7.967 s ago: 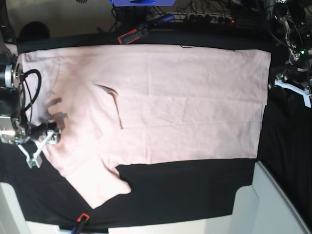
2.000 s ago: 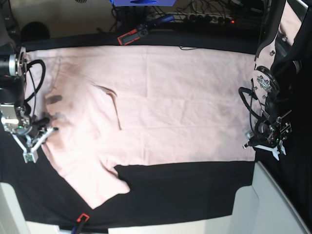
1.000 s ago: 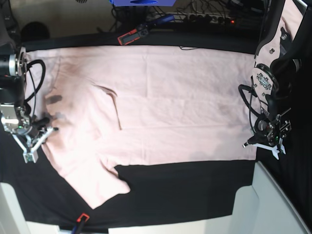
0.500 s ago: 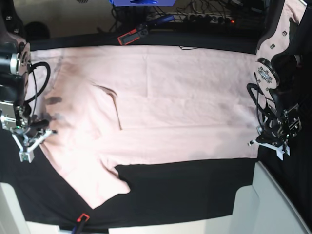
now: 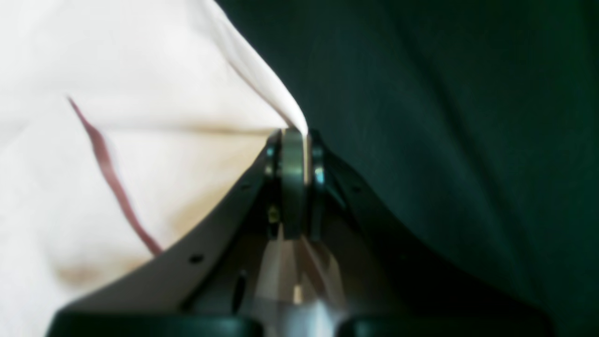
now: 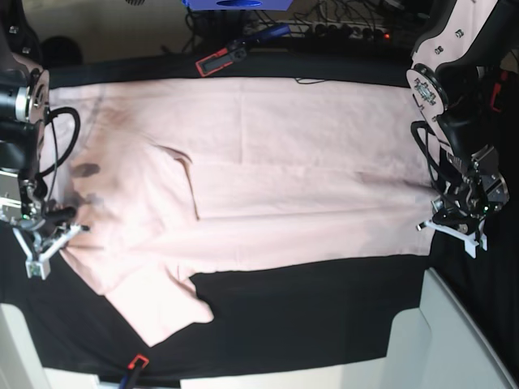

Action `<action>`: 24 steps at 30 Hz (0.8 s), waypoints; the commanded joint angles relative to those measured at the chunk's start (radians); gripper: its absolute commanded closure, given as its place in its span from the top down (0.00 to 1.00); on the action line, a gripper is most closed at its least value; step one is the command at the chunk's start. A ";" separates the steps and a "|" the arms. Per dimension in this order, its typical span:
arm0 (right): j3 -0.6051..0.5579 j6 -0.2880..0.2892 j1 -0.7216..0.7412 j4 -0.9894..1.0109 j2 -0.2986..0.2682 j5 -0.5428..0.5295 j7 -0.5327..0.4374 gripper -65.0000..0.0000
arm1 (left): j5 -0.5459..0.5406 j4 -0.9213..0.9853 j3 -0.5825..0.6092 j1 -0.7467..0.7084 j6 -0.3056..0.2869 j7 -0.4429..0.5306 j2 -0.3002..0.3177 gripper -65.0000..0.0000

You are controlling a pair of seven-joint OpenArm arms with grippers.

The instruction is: Fold the T-shirt properly

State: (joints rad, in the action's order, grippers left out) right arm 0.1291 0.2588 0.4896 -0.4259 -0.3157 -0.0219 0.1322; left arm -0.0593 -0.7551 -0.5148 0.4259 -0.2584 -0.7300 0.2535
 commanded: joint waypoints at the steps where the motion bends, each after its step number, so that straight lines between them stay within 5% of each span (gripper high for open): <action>1: 0.007 -0.017 0.021 -0.032 -0.024 -0.005 -0.026 0.00 | -0.024 -0.022 0.000 0.012 0.008 0.008 0.042 0.00; 5: 0.007 -0.019 0.007 -0.044 -0.024 -0.005 -0.026 0.00 | -0.096 -0.022 0.006 -0.008 0.008 0.008 0.062 0.00; 24: 0.007 -0.011 -0.012 -0.046 -0.041 -0.005 0.024 0.00 | -0.116 -0.225 0.008 -0.072 0.008 -0.063 0.054 0.00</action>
State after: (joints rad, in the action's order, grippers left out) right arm 0.1314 0.2527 0.4534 -0.4545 -0.3374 -0.0223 0.1757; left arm -0.1696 -0.9623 -0.5053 0.3309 -0.2474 -0.8005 0.2886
